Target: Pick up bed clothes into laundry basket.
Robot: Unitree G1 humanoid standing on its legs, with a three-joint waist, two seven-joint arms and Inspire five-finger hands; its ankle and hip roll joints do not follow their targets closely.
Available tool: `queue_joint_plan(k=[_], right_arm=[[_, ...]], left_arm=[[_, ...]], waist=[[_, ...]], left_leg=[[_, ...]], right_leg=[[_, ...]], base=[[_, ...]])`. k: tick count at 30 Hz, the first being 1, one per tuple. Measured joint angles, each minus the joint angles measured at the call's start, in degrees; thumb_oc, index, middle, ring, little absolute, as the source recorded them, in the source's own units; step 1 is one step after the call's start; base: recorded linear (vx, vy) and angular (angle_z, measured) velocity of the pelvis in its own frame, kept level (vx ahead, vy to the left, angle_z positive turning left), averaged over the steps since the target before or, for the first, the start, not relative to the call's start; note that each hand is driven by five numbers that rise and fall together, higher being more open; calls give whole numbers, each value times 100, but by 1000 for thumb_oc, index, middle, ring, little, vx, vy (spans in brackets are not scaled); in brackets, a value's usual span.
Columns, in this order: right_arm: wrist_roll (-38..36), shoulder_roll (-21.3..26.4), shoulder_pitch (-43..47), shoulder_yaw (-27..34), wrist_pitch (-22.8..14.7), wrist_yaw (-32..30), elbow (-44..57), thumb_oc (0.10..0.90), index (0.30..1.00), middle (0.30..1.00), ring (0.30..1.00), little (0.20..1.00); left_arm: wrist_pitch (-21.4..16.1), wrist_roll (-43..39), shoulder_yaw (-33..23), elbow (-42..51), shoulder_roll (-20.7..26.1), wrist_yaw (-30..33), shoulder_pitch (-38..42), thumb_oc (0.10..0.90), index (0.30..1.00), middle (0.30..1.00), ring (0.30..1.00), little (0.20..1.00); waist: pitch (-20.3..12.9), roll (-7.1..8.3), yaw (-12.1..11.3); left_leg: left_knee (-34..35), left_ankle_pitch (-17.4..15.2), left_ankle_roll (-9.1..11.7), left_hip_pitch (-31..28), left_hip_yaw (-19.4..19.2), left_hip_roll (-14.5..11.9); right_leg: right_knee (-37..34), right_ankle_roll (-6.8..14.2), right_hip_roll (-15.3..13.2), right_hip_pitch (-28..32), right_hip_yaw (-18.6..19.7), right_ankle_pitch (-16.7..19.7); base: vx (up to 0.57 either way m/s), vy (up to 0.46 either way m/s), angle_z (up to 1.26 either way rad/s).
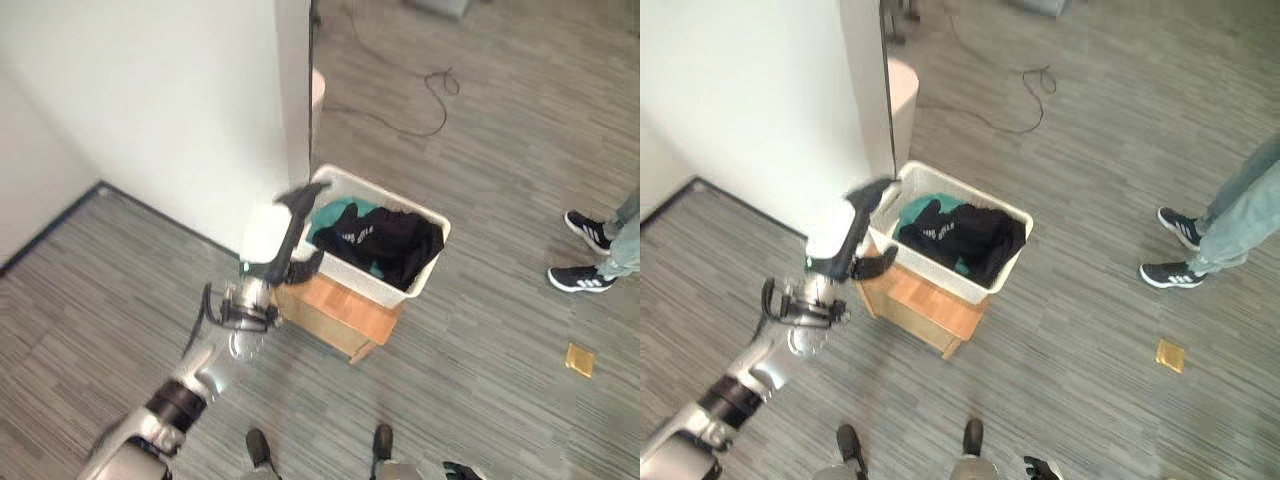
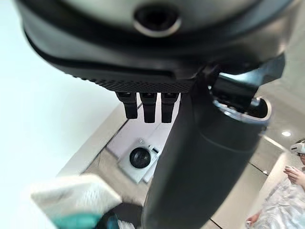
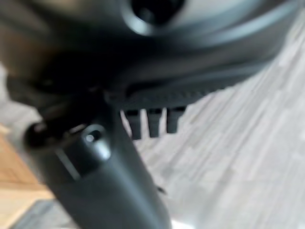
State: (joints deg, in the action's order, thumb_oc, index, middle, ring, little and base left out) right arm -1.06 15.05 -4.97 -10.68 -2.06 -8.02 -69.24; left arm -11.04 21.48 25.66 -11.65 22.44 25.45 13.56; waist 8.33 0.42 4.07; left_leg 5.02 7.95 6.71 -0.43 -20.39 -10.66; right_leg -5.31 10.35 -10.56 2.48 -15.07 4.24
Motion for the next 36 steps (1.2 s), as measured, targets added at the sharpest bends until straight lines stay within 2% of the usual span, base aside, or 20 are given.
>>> queue_joint_plan(k=[3,5,6,11,18,20,22,23,24,25,27,28,29,30,31,32,33,34,35,36], right_arm=[[1,29,-189,-184,79,-108,136,800,900,900,900,900],[31,60,-212,-262,113,-138,199,800,900,900,900,900],[56,232,-177,-449,201,-134,424,800,900,900,900,900],[211,762,-18,-988,184,-244,1636,800,900,900,900,900],[500,618,747,-876,-108,-508,2424,800,900,900,900,900],[532,641,568,-863,-42,-539,3209,800,900,900,900,900],[366,920,187,-621,361,-242,4687,800,900,900,900,900],[244,1048,-123,-439,261,-189,5346,800,900,900,900,900],[138,1160,-641,-115,-263,-192,6117,800,900,900,900,900],[-12,1353,-913,-24,-622,-30,6560,800,900,900,900,900],[-328,1662,-1334,-100,-868,271,6913,800,900,900,900,900],[-392,1537,-1276,-116,-1007,287,6680,800,900,900,900,900],[-549,1189,-998,-111,-950,199,5959,800,900,900,900,900],[-567,1217,-782,-219,-886,166,5771,800,900,900,900,900],[-528,1131,-312,-567,-751,148,5553,800,900,900,900,900],[-514,1084,-235,-694,-760,156,5716,800,900,900,900,900],[-447,1079,-174,-774,-766,183,5973,800,900,900,900,900],[-315,1198,-251,-741,-782,203,6570,800,900,900,900,900],[-252,1252,-269,-653,-818,178,6754,800,900,900,900,900],[-233,1258,-255,-615,-820,140,6783,800,900,900,900,900]], left_arm=[[6,-1077,-37,-382,-593,-498,-1024,800,900,900,900,900],[69,-1305,6,-476,-585,-628,-1173,800,900,900,900,900],[70,-1464,3,-818,-537,-739,-1427,800,900,900,900,900],[232,-1469,-58,-2154,-713,-772,-1586,800,900,900,900,900],[526,-1470,39,-3284,-1354,-880,-1598,800,900,900,900,900],[615,-1477,29,-2976,-1251,-878,-1619,800,900,900,900,900],[629,-1487,-151,-2385,-1135,-885,-1759,800,900,900,900,900],[627,-1519,-190,-2102,-1066,-896,-1809,800,900,900,900,900],[583,-1538,-362,-1396,-861,-944,-2077,800,900,900,900,900],[351,-1583,-774,-831,-527,-840,-2439,800,900,900,900,900],[264,-1570,-1177,-143,-234,-848,-2598,800,900,900,900,900],[262,-1561,-1212,-45,-127,-801,-2494,800,900,900,900,900],[240,-1442,-992,-205,8,-756,-1672,800,900,900,900,900],[226,-1434,-949,-185,-97,-727,-1384,800,900,900,900,900],[200,-1438,-905,-127,-51,-727,-1189,800,900,900,900,900],[189,-1432,-880,-66,25,-728,-1136,800,900,900,900,900],[146,-1423,-944,38,70,-719,-1192,800,900,900,900,900],[65,-1411,-1071,310,-67,-692,-1615,800,900,900,900,900],[-30,-1394,-1085,361,-171,-686,-1769,800,900,900,900,900],[-74,-1380,-1091,362,-227,-684,-1778,800,900,900,900,900]], waist=[[-347,-157,-173],[-375,-193,-202],[-420,-301,-281],[-469,-507,-347],[-469,-636,-285],[-469,-642,-320],[-444,-623,-279],[-457,-658,-252],[-432,-617,-262],[-495,-408,-262],[-546,-297,-354],[-545,-212,-335],[-534,-72,-201],[-536,-138,-195],[-454,-30,-287],[-395,102,-211],[-404,76,-325],[-528,-165,-229],[-558,-282,-172],[-560,-282,-117]], left_leg=[[-17,24,39,-111,179,-209],[-17,8,21,-108,216,-246],[-24,27,-2,-98,285,-305],[-177,-22,38,-52,467,-321],[3,-131,-179,-72,514,-200],[-49,-101,-219,-50,552,-198],[-42,-22,-211,-56,634,-167],[-15,48,-233,-70,660,-139],[-4,91,-245,-141,659,-106],[-13,95,-228,-306,582,-56],[-109,110,-180,-162,579,-16],[-292,141,-132,77,558,10],[-492,446,-346,708,165,160],[-228,302,-588,712,-489,141],[-42,-487,-898,439,-2252,140],[-321,-727,-834,371,-3052,48],[-825,-727,-849,343,-3171,-81],[-1330,-748,-770,304,-3144,-129],[-1328,-556,-747,327,-2979,-75],[-1351,-520,-796,302,-2814,-68]], right_leg=[[1,-79,218,221,-92,-80],[-5,-101,258,266,-139,-93],[0,-134,327,276,-152,-66],[-13,-202,389,197,121,-50],[16,-229,310,332,-79,-37],[11,-212,310,362,-99,-43],[10,-166,286,406,-177,-77],[9,-157,265,410,-182,-81],[6,-137,232,527,-232,-119],[9,-73,189,671,-195,-208],[20,-50,157,713,-299,-261],[32,-46,141,734,-455,-260],[-6,-137,92,807,-1188,-400],[21,-239,113,844,-1522,-394],[26,-275,-110,947,-2090,-335],[37,-274,-259,989,-2269,-359],[57,-216,-363,1090,-2417,-463],[189,-16,-327,1327,-2787,-446],[377,22,-355,1468,-2915,-479],[526,35,-436,1444,-2988,-497]], base=[[-124,-151,16],[-121,-73,11],[-87,-34,3],[-155,-48,-9],[-14,13,17],[123,-19,13],[38,2,15],[4,4,20],[-77,34,2],[-140,49,2],[-213,91,19],[-142,141,193],[-91,152,242],[-34,158,284],[16,126,177],[80,156,150],[105,176,167],[52,153,180],[91,165,175],[70,123,143]])
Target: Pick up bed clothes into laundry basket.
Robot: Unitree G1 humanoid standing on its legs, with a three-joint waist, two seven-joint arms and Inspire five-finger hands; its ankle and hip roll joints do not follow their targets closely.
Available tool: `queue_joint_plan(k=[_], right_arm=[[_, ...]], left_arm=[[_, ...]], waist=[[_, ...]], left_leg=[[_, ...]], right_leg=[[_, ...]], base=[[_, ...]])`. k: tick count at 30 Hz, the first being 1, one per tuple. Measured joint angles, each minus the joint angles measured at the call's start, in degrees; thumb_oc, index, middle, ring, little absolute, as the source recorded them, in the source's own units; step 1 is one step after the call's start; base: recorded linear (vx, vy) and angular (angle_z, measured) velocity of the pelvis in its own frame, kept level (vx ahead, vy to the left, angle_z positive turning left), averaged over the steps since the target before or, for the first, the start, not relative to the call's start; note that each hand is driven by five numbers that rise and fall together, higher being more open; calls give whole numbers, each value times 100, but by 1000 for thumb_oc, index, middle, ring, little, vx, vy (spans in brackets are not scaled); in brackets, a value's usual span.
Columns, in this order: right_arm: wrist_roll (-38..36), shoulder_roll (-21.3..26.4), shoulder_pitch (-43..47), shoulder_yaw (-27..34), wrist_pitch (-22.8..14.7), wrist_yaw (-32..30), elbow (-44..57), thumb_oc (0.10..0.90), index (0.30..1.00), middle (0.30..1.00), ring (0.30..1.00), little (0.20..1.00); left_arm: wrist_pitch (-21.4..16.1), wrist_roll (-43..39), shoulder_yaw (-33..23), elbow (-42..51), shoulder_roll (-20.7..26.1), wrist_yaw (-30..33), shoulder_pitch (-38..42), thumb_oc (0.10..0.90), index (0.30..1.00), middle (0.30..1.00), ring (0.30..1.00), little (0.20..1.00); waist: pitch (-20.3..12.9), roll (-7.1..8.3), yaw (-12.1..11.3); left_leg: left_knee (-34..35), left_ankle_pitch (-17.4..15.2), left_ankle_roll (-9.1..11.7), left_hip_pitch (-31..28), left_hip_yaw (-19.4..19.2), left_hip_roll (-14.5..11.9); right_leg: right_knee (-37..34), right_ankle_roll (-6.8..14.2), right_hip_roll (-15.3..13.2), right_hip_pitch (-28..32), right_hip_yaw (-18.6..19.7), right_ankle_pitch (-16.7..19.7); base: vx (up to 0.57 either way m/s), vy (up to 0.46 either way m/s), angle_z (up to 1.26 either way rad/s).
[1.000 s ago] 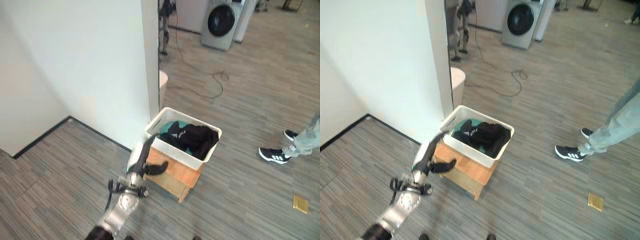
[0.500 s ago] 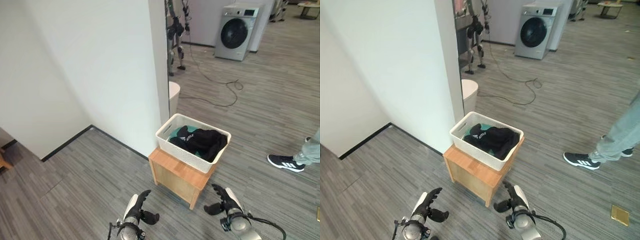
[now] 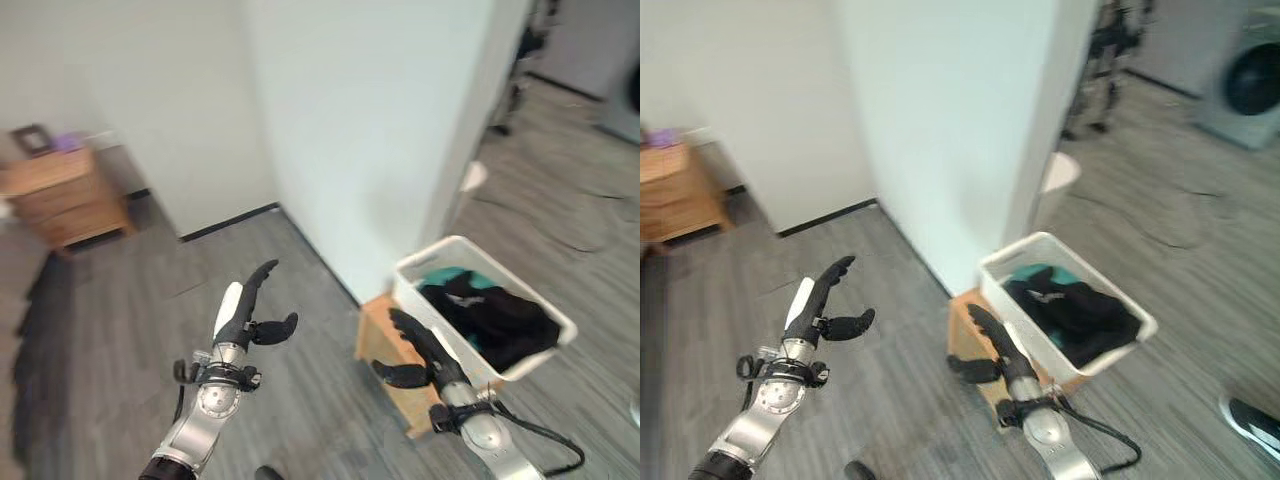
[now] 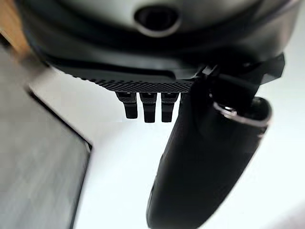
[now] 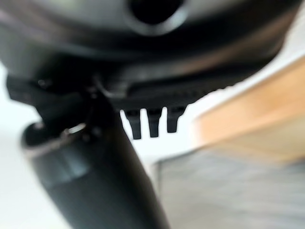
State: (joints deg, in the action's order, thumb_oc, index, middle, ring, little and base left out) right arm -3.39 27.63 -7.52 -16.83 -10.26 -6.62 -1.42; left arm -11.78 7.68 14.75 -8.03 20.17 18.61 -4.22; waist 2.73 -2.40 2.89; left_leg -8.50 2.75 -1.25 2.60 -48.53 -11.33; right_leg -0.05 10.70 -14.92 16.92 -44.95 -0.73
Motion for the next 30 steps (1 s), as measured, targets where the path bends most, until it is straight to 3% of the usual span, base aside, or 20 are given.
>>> queue_joint_plan(k=[1,3,5,6,7,9,10,11,12,13,15,17,18,19,20,21,22,25,29,30], right_arm=[[143,-2,316,9,32,24,13,800,900,900,900,900],[283,72,460,-93,20,-46,148,800,900,900,900,900],[539,27,988,-450,40,53,114,800,900,900,900,900],[612,-45,1195,-527,41,132,71,800,900,900,900,900],[692,-200,1218,-332,25,110,39,800,900,900,900,900],[749,-128,1342,-157,52,71,-16,800,900,900,900,900],[848,0,1359,68,56,-21,-100,800,900,900,900,900],[907,221,1312,235,150,-131,-135,800,900,900,900,900],[937,324,1267,304,190,-138,-133,800,900,900,900,900],[993,366,1295,331,214,-144,-227,800,900,900,900,900],[1019,334,1390,314,221,-189,-255,800,900,900,900,900],[1036,326,1389,396,238,-327,-267,800,900,900,900,900],[1038,344,1295,431,239,-412,-268,800,900,900,900,900],[1051,425,1207,454,267,-432,-289,800,900,900,900,900],[1087,550,1212,466,243,-426,-273,800,900,900,900,900],[1148,694,1299,368,213,-394,-172,800,900,900,900,900],[1178,571,1272,449,186,-388,-111,800,900,900,900,900],[1175,572,1045,637,317,-269,-223,800,900,900,900,900],[1100,551,1018,1009,339,-275,-215,800,900,900,900,900],[1082,550,954,1236,341,-255,-222,800,900,900,900,900]], left_arm=[[11,3,-170,80,-93,100,-462,800,900,900,900,900],[24,6,-401,161,-20,286,-805,800,900,900,900,900],[166,-84,-695,-14,447,460,-619,800,900,900,900,900],[163,-85,-876,-118,569,508,-578,800,900,900,900,900],[206,-86,-869,-375,618,491,-293,800,900,900,900,900],[207,-90,-825,-468,557,489,-107,800,900,900,900,900],[200,-91,-721,-509,490,461,89,800,900,900,900,900],[186,-93,-653,-447,471,444,138,800,900,900,900,900],[143,-92,-653,-434,464,440,154,800,900,900,900,900],[135,-132,-741,-375,509,493,-65,800,900,900,900,900],[138,-218,-923,-360,584,499,-241,800,900,900,900,900],[124,-256,-986,-318,581,451,-310,800,900,900,900,900],[111,-269,-980,-334,472,437,-290,800,900,900,900,900],[99,-381,-971,-312,205,440,-225,800,900,900,900,900],[102,-506,-981,-304,-21,438,-222,800,900,900,900,900],[43,-632,-1027,-146,-66,308,-450,800,900,900,900,900],[-40,-633,-1035,-171,66,219,-468,800,900,900,900,900],[-11,-857,-889,-265,145,-193,-493,800,900,900,900,900],[-60,-1088,-825,-178,98,-469,-512,800,900,900,900,900],[-44,-1221,-811,-20,47,-585,-512,800,900,900,900,900]], waist=[[42,-28,-310],[121,194,-88],[447,527,29],[497,611,-129],[533,564,-205],[720,448,-195],[878,263,-137],[1027,120,17],[1057,89,-72],[1066,170,-248],[1013,139,-404],[982,321,-478],[1012,475,-390],[1146,557,-225],[1316,253,-64],[1074,204,-68],[1047,260,-31],[1133,407,128],[1017,368,254],[929,231,349]], left_leg=[[196,34,-39,17,321,160],[660,184,-163,-60,857,409],[1148,601,-183,-30,1560,499],[1267,695,-145,15,1840,557],[1340,807,-136,194,2475,533],[1354,928,-204,296,3128,623],[1355,1021,2,371,4072,708],[1393,846,-266,427,4196,777],[1376,831,-284,421,4241,787],[1358,680,-265,437,4078,758],[1368,748,-161,411,3915,625],[1262,510,361,378,3619,385],[1159,437,488,365,3025,366],[1107,545,234,82,2291,265],[840,1304,-408,-79,1579,-328],[928,1452,-74,32,1650,-552],[560,1141,274,41,1349,-598],[-758,446,848,-257,1455,-893],[-66,388,779,-978,1483,-546],[586,338,513,-1190,1292,-122]], right_leg=[[1164,32,-295,-152,88,-93],[3128,204,-816,-601,465,-224],[3675,434,-23,-1455,1897,-798],[3837,267,232,-1795,2260,-1017],[3637,-58,986,-2118,3200,-1396],[3070,-409,1375,-2156,3646,-1572],[2670,-859,2058,-2177,4988,-1810],[2157,-978,2123,-2140,5522,-1710],[2172,-1004,2083,-2198,5409,-1493],[2035,-1466,2002,-2161,5074,-1270],[1852,-1536,1993,-2102,4891,-1183],[1216,-1621,1852,-1855,4309,-939],[1047,-1573,1719,-1680,3946,-917],[1537,-1075,1589,-1649,3552,-1087],[2644,-904,1614,-2044,3314,-1158],[3102,-1384,1153,-2980,3567,-1431],[2732,-1259,788,-2976,3340,-1302],[1572,-1299,743,-1926,2708,-803],[1277,-1238,613,-1319,2262,-762],[1303,-1169,531,-1153,1987,-723]], base=[[106,172,184],[-52,28,214],[-72,-119,208],[-9,-218,220],[49,-239,184],[74,-252,234],[1,-234,356],[-138,-198,334],[-118,-201,263],[-124,-199,110],[-82,-126,84],[-212,-65,131],[-240,-39,188],[-338,-89,199],[-137,-69,158],[-179,-75,99],[-107,-17,93],[-82,54,80],[5,145,82],[-2,202,127]])
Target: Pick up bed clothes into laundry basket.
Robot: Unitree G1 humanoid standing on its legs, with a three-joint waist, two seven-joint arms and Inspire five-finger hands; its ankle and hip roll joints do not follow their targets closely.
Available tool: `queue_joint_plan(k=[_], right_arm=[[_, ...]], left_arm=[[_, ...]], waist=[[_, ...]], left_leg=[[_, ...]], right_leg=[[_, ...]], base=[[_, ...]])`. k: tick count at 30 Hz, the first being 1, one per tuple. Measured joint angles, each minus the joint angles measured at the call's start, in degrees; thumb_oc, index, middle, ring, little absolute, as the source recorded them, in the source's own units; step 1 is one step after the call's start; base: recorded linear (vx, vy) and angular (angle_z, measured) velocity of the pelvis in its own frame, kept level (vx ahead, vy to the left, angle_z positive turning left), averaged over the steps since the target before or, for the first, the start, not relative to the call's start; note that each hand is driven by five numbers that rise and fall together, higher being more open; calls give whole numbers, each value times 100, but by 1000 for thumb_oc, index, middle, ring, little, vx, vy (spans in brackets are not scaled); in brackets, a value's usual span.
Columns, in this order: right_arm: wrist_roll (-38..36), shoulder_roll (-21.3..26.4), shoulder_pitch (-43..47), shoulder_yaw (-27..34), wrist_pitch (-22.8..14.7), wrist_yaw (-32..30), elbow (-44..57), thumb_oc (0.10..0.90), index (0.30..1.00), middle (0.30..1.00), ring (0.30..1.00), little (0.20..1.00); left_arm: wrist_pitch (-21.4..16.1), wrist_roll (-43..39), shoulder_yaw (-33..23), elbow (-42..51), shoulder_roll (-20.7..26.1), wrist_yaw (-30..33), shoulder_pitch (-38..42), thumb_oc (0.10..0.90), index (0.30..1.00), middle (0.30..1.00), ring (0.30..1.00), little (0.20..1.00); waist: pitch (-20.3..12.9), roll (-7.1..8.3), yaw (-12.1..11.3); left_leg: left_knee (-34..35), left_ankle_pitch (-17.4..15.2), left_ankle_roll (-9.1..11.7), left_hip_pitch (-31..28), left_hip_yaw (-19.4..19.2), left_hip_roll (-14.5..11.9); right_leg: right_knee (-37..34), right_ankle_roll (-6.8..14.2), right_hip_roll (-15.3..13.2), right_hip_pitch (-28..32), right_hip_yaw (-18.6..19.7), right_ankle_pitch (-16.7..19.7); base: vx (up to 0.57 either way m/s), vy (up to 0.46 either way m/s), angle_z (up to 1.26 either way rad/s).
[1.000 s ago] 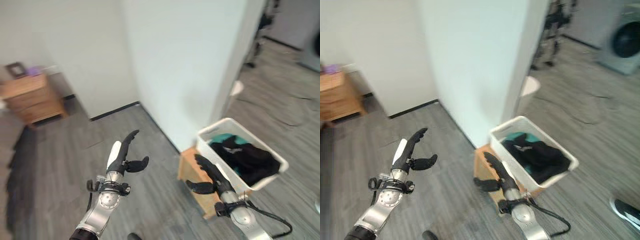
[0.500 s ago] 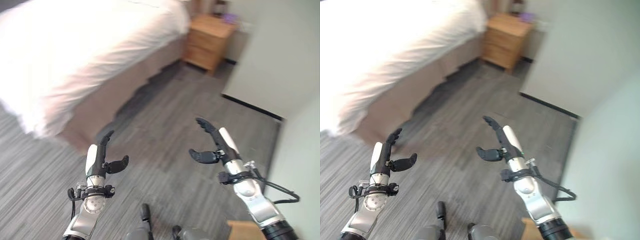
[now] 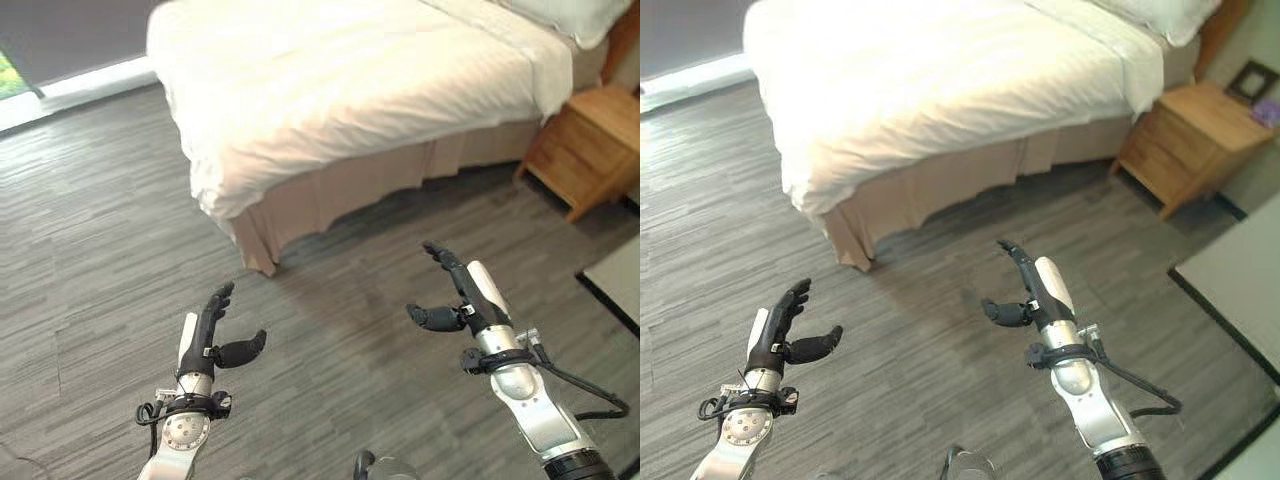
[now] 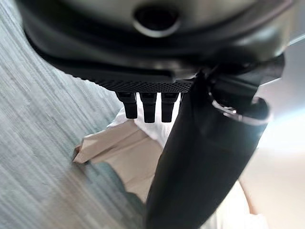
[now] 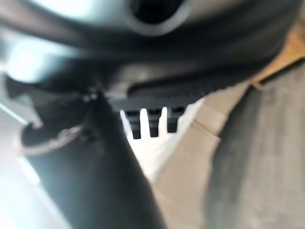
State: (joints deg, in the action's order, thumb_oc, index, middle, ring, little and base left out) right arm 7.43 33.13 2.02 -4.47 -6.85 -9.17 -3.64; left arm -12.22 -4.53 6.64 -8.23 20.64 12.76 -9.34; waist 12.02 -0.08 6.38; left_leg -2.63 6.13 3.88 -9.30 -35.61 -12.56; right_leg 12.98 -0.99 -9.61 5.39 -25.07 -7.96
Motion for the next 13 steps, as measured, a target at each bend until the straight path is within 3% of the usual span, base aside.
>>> queue_joint_plan(k=[1,2,3,4,5,6,7,8,9,10,13], right_arm=[[-1,-42,-63,82,-1,-4,-1,800,900,900,900,900],[0,-52,-183,71,-11,15,7,800,900,900,900,900],[0,-44,-286,-7,-38,27,16,800,900,900,900,900],[-1,-50,-313,-106,-61,35,13,800,900,900,900,900],[-1,-78,-334,-209,-90,36,13,800,900,900,900,900],[-1,-345,-403,-246,-112,53,-4,800,900,900,900,900],[-1,-473,-397,-248,-98,94,-80,800,900,900,900,900],[-14,-624,-412,-182,-97,76,-94,800,900,900,900,900],[-43,-702,-444,-143,-101,15,-74,800,900,900,900,900],[-113,-716,-541,-106,-63,-20,-64,800,900,900,900,900],[-120,-760,-531,-209,-22,25,-35,800,900,900,900,900]], left_arm=[[1,-2,-9,84,19,-60,3,800,900,900,900,900],[12,-22,-25,223,65,-81,54,800,900,900,900,900],[9,-42,-35,269,116,-83,90,800,900,900,900,900],[1,-43,-54,278,179,-88,177,800,900,900,900,900],[8,-47,-97,258,288,-85,303,800,900,900,900,900],[8,-50,-109,307,710,-108,474,800,900,900,900,900],[13,-50,-117,300,760,-121,427,800,900,900,900,900],[13,-52,-105,304,782,-119,413,800,900,900,900,900],[12,-50,-55,315,760,-117,417,800,900,900,900,900],[13,-47,96,413,753,-230,468,800,900,900,900,900],[19,-80,81,539,747,-348,302,800,900,900,900,900]], waist=[[-37,-40,50],[-67,-75,49],[-138,-120,107],[-214,-55,92],[-269,49,118],[-335,412,154],[-378,396,79],[-372,383,93],[-351,284,190],[-350,203,410],[-414,303,189]], left_leg=[[281,64,-54,-110,13,61],[599,163,-198,-256,284,153],[700,162,-200,-242,485,170],[730,134,-232,-217,522,181],[735,131,-228,-129,645,188],[705,125,-189,-56,844,348],[708,39,-58,-108,794,292],[499,-103,-24,35,797,205],[372,-230,-10,145,826,120],[560,-172,13,94,814,121],[711,-56,180,-62,774,231]], right_leg=[[200,20,-40,-11,-72,14],[1464,37,-349,-475,-179,-27],[1570,318,-449,-642,-192,-271],[1320,508,-428,-807,-127,-332],[822,510,-395,-905,-102,-211],[80,537,-409,-1054,62,910],[112,415,-370,-944,0,814],[234,458,-296,-971,276,798],[428,501,-264,-1005,709,799],[482,680,-194,-1006,1198,739],[-463,723,-179,-523,1103,742]], base=[[-20,239,133],[-40,92,107],[-78,120,95],[-62,83,83],[-125,143,97],[-112,125,79],[-130,163,54],[-61,81,34],[-16,81,107],[3,38,95],[37,-19,-9]])
